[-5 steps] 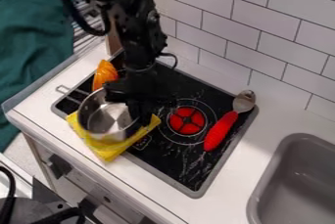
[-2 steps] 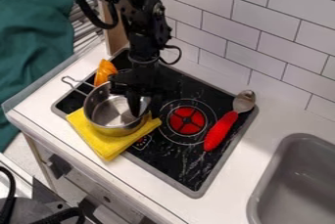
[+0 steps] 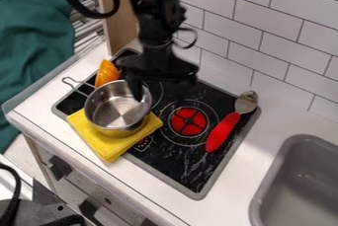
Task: Put the silver pan on the yellow cloth on the lower middle of the stove
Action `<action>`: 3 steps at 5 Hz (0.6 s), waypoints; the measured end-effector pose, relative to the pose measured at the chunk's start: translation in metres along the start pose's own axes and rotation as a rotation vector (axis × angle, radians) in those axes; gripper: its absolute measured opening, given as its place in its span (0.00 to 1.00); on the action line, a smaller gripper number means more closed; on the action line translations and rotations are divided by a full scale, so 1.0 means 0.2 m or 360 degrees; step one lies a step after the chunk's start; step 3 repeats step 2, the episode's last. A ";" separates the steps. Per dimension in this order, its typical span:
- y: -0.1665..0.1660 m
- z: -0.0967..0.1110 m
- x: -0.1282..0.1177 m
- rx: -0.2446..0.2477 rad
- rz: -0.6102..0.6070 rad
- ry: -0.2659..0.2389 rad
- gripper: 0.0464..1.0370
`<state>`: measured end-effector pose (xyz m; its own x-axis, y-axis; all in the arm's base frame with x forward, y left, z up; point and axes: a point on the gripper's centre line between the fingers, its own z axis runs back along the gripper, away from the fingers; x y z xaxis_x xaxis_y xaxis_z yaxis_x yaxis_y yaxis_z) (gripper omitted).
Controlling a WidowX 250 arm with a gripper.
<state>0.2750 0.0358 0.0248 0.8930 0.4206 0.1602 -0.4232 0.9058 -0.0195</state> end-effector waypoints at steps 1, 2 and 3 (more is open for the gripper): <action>-0.14 0.06 0.03 0.0015 -0.0212 -0.0040 0.97; -0.22 0.09 0.03 0.0012 -0.0288 -0.0050 0.97; -0.22 0.09 0.03 0.0012 -0.0288 -0.0050 0.97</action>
